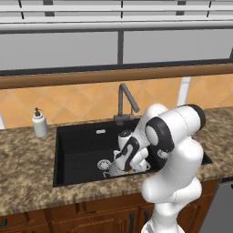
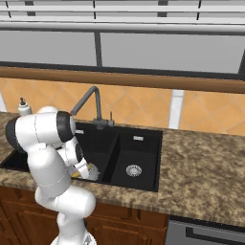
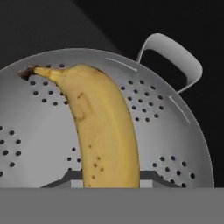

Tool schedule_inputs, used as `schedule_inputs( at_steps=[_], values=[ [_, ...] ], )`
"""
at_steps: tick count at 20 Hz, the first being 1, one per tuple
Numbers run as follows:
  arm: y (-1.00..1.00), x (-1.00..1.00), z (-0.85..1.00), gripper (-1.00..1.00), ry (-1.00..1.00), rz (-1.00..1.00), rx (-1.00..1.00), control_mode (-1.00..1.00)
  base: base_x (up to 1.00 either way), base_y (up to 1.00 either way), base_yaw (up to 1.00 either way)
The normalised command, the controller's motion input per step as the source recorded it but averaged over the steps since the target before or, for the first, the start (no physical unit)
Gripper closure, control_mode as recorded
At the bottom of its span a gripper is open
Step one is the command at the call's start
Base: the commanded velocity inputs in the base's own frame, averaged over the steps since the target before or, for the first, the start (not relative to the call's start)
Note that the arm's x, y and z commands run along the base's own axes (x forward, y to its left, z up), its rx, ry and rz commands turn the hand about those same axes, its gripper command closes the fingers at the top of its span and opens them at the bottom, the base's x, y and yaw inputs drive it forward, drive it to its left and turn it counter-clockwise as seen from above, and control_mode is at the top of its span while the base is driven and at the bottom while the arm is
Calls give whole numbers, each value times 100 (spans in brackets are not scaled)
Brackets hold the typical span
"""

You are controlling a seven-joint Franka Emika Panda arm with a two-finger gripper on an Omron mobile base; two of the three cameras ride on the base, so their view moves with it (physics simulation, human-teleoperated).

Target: Put the colander in the sink, put the banana in the colander, and turn on the sink faucet and pour water over the colander.

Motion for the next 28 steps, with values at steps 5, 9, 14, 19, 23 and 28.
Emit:
schedule_inputs(
  at_steps=[5, 9, 14, 19, 23, 28],
  values=[
    [0, 15, -29, 100, 0, 0, 0, -100, 0, 0, 0],
    [1, 24, -27, 100, 0, 0, 0, -100, 0, 0, 0],
    [1, 14, -14, -100, 0, 0, 0, -100, 0, 0, 0],
    [-1, 0, 11, -100, -3, 0, 0, -100, 0, 0, 0],
    [-1, 0, 48, -100, -3, 0, 0, -100, 0, 0, 0],
    [0, 7, 81, -100, 0, 0, 0, -100, 0, 0, 0]
  ],
)
